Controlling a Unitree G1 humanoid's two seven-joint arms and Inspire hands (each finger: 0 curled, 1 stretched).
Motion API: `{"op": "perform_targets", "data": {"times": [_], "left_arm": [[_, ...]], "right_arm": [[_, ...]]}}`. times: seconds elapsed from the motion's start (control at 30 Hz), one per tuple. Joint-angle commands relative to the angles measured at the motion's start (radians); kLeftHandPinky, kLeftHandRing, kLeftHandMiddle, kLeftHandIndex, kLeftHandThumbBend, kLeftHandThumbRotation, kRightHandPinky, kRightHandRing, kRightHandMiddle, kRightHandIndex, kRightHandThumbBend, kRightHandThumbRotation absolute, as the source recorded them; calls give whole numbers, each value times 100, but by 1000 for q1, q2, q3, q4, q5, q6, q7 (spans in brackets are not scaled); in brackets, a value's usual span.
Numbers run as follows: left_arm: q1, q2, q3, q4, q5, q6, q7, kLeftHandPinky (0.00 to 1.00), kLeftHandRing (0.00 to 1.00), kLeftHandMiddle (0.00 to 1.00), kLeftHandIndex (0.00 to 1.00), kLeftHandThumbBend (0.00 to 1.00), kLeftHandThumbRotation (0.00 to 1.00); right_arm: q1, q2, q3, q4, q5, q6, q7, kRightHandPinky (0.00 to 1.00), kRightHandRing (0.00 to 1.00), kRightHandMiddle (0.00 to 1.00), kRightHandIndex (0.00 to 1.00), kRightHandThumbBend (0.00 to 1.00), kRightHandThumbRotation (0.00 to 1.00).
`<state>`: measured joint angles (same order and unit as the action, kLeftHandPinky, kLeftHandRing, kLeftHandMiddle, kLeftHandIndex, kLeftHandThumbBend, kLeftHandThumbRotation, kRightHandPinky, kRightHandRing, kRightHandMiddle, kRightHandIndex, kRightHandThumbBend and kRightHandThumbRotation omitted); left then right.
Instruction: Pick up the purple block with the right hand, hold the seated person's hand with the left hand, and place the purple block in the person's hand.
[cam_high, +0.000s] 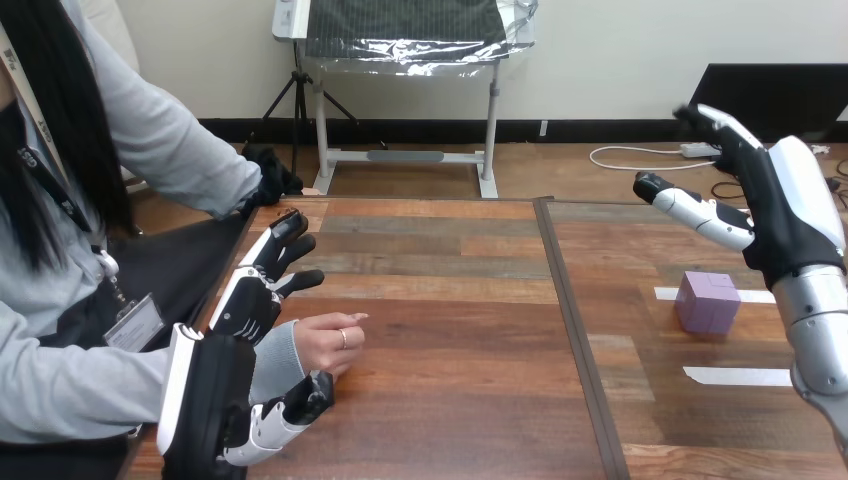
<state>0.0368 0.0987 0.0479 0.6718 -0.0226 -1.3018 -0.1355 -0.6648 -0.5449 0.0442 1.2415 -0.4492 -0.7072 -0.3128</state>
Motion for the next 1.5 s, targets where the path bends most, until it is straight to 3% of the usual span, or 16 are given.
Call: {"op": "perform_targets", "data": {"times": [0.0, 0.3, 0.67, 1.47], "left_arm": [[-67, -4, -13, 13, -18, -25, -5, 77, 88, 91, 89, 100, 77], [-68, -5, -14, 19, -36, -29, -15, 78, 88, 91, 89, 100, 77], [-70, -3, -16, 19, -50, -33, -26, 79, 88, 91, 89, 100, 77], [-65, -1, -18, 8, -67, -38, -46, 80, 89, 92, 90, 100, 76]], "right_arm": [[-129, -24, 23, 24, -11, 44, -10, 79, 86, 84, 85, 88, 80], [-160, -27, 52, 58, -30, 126, -2, 76, 86, 84, 85, 84, 77], [-184, -23, 93, 82, -54, 206, 1, 73, 85, 84, 85, 87, 81], [-214, -2, 125, 109, -59, 357, 105, 74, 86, 85, 87, 91, 77]]}}
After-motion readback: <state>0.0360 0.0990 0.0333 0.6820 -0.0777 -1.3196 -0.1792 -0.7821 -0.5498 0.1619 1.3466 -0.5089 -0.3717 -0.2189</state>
